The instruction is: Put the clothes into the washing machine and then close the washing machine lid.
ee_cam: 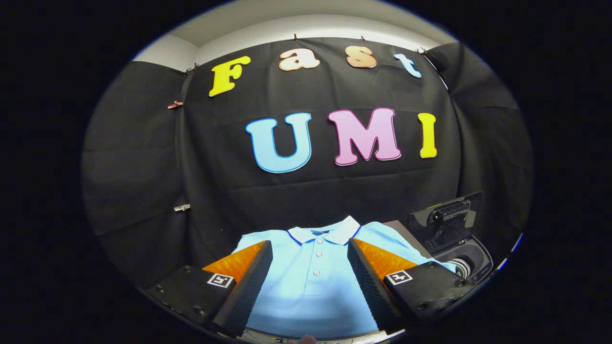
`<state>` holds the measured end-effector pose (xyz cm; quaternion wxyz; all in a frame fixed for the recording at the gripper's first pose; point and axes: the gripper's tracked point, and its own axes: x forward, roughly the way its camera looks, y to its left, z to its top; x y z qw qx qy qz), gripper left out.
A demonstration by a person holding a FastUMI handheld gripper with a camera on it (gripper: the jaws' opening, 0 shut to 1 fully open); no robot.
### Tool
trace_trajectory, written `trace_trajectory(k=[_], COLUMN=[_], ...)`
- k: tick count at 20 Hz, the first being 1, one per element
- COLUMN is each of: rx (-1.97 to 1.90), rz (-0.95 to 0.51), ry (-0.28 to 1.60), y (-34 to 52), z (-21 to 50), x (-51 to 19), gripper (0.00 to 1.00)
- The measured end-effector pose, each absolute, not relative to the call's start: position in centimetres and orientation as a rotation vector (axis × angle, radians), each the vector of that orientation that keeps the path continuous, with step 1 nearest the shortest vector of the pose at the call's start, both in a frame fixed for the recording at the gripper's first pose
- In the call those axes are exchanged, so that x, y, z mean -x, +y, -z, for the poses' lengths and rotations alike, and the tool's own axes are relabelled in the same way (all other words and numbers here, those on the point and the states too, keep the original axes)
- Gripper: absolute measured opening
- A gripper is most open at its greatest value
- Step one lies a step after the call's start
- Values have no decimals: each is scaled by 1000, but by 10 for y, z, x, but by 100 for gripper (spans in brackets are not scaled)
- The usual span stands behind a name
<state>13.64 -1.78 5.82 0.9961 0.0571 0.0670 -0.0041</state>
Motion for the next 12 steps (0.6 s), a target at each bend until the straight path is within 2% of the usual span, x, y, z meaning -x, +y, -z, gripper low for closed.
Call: trace_trajectory(k=[6,12], rx=[-117,-73], rz=[22,31], ry=[261,562], y=[-27,-28], z=[-46,14], x=[-188,-218], gripper=[99,99])
